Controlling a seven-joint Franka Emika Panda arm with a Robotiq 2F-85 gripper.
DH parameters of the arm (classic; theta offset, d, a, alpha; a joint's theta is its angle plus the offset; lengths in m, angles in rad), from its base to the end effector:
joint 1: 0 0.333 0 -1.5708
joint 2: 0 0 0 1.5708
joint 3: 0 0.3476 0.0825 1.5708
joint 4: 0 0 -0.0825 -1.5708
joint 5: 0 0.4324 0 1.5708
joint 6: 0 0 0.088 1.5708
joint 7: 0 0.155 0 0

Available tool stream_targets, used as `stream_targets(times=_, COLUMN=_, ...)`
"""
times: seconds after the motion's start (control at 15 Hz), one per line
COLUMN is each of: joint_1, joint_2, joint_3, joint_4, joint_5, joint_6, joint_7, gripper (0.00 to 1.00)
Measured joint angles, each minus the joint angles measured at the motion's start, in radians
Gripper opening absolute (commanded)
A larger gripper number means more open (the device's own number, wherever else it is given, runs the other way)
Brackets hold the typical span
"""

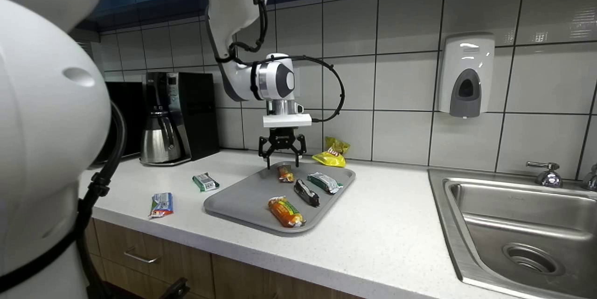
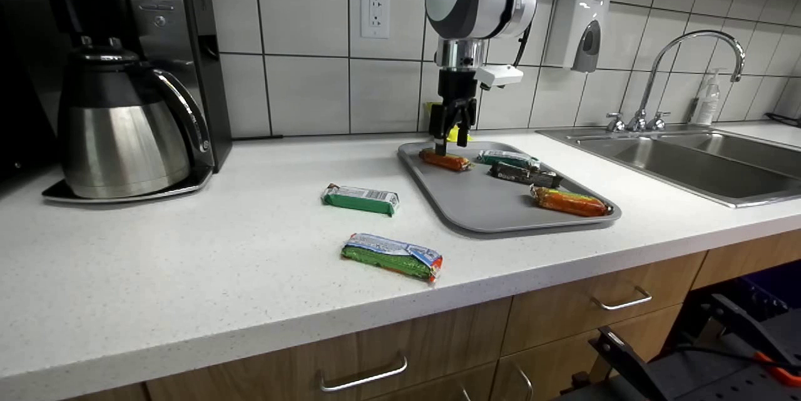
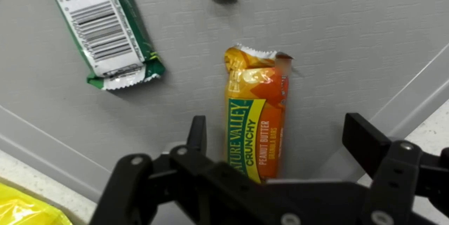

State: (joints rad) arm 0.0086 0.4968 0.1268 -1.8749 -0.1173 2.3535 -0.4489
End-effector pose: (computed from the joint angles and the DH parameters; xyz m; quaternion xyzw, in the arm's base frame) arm 0.6790 0.0849 0.1921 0.9471 0.3206 -0.0079 0.0100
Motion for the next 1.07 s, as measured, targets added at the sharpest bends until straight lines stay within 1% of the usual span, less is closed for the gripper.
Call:
stream_targets(times=0.27, joint_1=0.022, joint_2=-0.009, joint_3=0.007, joint_4=-0.007, joint_5=-0.001, joint_6=0.001, joint_7=0.000, gripper=1.00)
stream_targets(times=0.67, joint_1=0.053, joint_2=-0.055, joint_3=0.025, joint_4=-0.043, joint_5=-0.003, joint_6=0.005, joint_7=-0.004, gripper=1.00)
stream_targets(times=1.07, joint_1=0.082, joint_2=-0.084, joint_3=0.062, joint_4=-0.104, joint_5=-0.004, joint_6=0.056, joint_7=-0.045, gripper=1.00)
